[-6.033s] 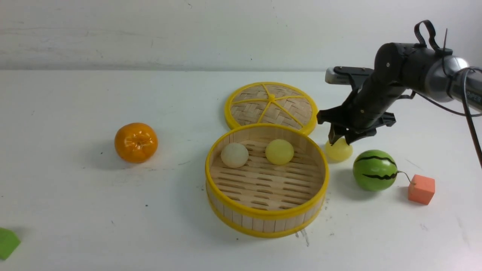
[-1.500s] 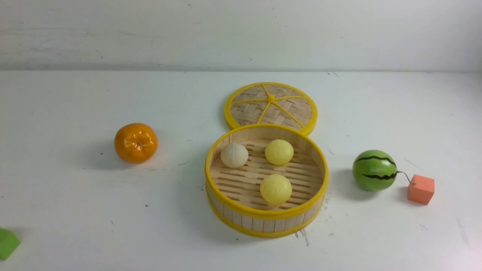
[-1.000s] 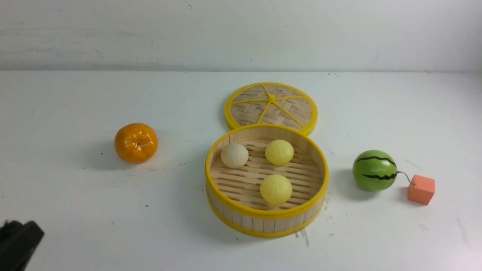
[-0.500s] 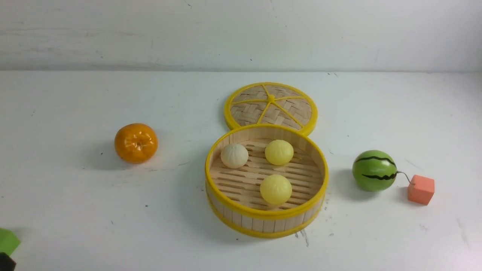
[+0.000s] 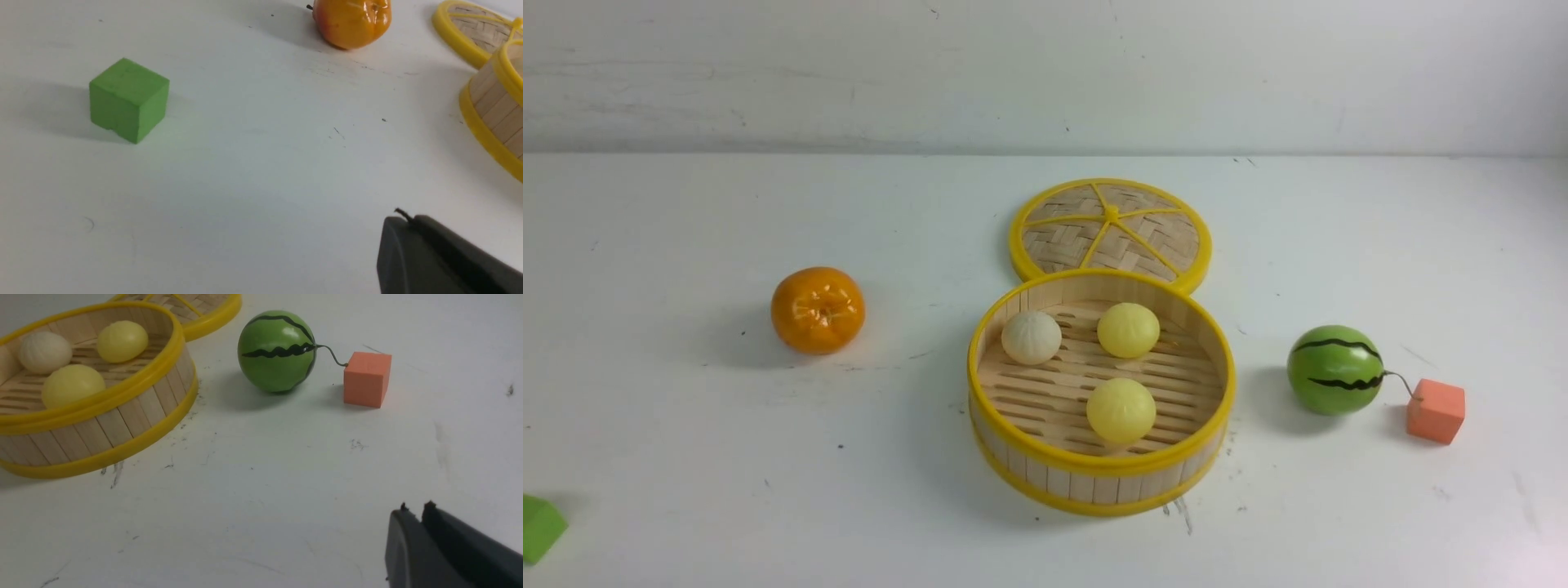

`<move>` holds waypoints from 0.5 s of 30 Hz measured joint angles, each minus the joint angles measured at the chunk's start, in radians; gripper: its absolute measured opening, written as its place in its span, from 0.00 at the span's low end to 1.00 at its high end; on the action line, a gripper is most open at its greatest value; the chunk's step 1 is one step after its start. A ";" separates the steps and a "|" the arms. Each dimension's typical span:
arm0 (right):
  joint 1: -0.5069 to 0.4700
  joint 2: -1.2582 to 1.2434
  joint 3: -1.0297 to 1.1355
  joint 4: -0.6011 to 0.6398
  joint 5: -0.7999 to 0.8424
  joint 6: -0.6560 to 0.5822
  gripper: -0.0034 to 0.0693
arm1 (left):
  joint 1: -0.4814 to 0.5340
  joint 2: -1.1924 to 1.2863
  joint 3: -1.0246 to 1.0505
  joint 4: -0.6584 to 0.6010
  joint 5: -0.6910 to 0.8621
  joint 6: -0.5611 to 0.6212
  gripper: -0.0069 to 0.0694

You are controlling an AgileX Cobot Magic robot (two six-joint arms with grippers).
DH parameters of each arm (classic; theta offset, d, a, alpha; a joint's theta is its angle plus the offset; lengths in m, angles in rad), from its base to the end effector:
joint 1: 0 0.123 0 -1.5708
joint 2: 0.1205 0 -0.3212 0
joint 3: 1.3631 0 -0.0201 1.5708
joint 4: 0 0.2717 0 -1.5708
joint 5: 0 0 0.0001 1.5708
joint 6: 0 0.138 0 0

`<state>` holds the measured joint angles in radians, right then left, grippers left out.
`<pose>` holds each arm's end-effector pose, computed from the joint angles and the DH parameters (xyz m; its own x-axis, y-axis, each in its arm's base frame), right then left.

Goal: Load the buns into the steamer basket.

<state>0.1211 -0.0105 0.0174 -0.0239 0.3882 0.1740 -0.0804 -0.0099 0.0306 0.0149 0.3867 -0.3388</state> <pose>0.0810 0.0086 0.1582 -0.3143 0.1142 -0.9424 -0.0654 0.9878 0.1415 0.0813 -0.0058 0.1530 -0.3212 -0.2945 -0.9001 -0.0291 0.9531 -0.3014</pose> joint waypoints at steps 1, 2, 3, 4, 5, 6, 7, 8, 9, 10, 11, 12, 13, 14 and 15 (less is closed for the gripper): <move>0.000 0.000 0.000 0.000 0.000 0.000 0.12 | 0.000 0.000 0.000 -0.001 -0.001 0.007 0.07; 0.000 0.000 0.000 0.000 0.000 0.000 0.12 | 0.000 0.000 0.000 -0.004 -0.002 0.011 0.07; 0.000 0.000 0.000 0.000 0.000 0.000 0.12 | 0.000 0.000 0.000 -0.003 -0.003 0.013 0.07; 0.000 0.000 0.000 0.000 0.000 0.000 0.12 | 0.000 0.000 0.000 -0.004 -0.004 0.016 0.07; 0.000 0.000 0.000 0.000 0.000 0.000 0.12 | 0.000 0.000 0.000 -0.004 -0.004 0.017 0.07; 0.000 0.000 0.000 0.000 0.000 0.000 0.12 | 0.000 0.000 0.000 -0.004 -0.005 0.018 0.07; 0.000 0.000 0.000 0.000 0.000 0.000 0.12 | 0.000 0.000 0.000 -0.004 -0.008 0.019 0.07; 0.000 0.000 0.000 0.000 0.000 0.000 0.12 | 0.000 0.000 0.000 -0.004 -0.009 0.019 0.07; 0.000 0.000 0.000 0.000 0.000 0.000 0.12 | 0.000 0.000 0.000 -0.004 -0.009 0.019 0.07; 0.000 0.000 0.000 0.000 0.000 0.000 0.12 | 0.000 0.000 0.000 -0.004 -0.011 0.020 0.07; 0.000 0.000 0.000 0.000 0.000 0.000 0.12 | 0.000 0.000 0.000 -0.005 -0.011 0.020 0.07; 0.000 0.000 0.000 0.000 0.000 0.000 0.12 | 0.000 0.000 0.000 -0.005 -0.011 0.020 0.07; 0.000 0.000 0.000 0.000 0.000 0.000 0.12 | 0.000 0.000 0.000 -0.005 -0.011 0.020 0.07; 0.000 0.000 0.000 0.000 0.000 0.000 0.12 | 0.000 0.000 0.000 -0.007 -0.011 0.020 0.07; 0.000 0.000 0.000 0.000 0.000 0.000 0.12 | 0.000 0.000 0.000 -0.008 -0.011 0.020 0.07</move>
<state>0.1211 -0.0105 0.0174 -0.0239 0.3882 0.1740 -0.0804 -0.0099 0.0306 0.0073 0.3762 -0.3187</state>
